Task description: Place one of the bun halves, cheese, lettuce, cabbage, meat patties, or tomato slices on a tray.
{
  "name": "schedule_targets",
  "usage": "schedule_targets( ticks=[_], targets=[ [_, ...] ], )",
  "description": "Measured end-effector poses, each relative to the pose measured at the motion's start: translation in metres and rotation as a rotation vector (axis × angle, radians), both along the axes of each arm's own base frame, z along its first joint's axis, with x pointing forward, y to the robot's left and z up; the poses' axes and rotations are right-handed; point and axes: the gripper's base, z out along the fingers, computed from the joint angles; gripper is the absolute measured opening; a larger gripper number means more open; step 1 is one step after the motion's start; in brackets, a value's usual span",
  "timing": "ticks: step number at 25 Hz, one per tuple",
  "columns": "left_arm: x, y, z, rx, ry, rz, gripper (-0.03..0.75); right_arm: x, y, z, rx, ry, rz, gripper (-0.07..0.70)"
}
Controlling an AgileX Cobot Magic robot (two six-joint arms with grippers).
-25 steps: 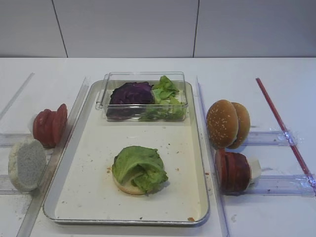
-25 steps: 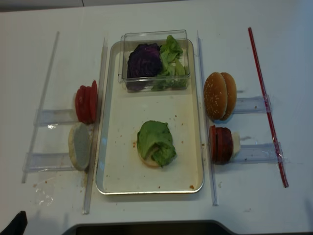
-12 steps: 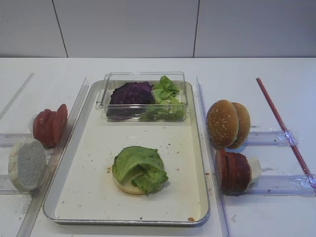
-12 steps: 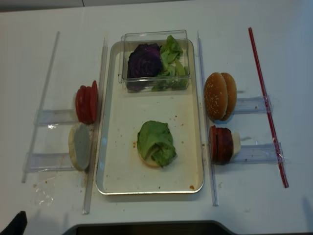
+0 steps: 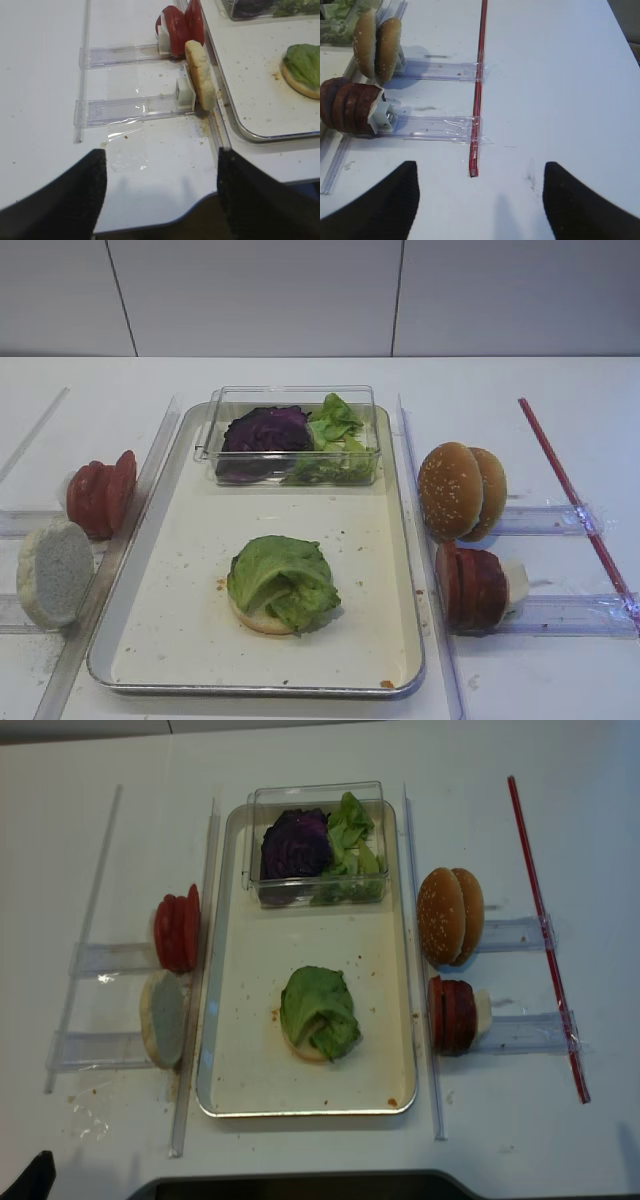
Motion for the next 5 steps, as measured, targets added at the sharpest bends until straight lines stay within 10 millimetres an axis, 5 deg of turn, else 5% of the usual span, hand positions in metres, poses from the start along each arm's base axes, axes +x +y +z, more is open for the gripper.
schedule_targets(
  ticks=[5],
  targets=[
    [0.0, 0.0, 0.0, 0.0, 0.0, 0.0, 0.436, 0.0, 0.0, 0.0, -0.002, 0.0, 0.001, 0.531]
  ],
)
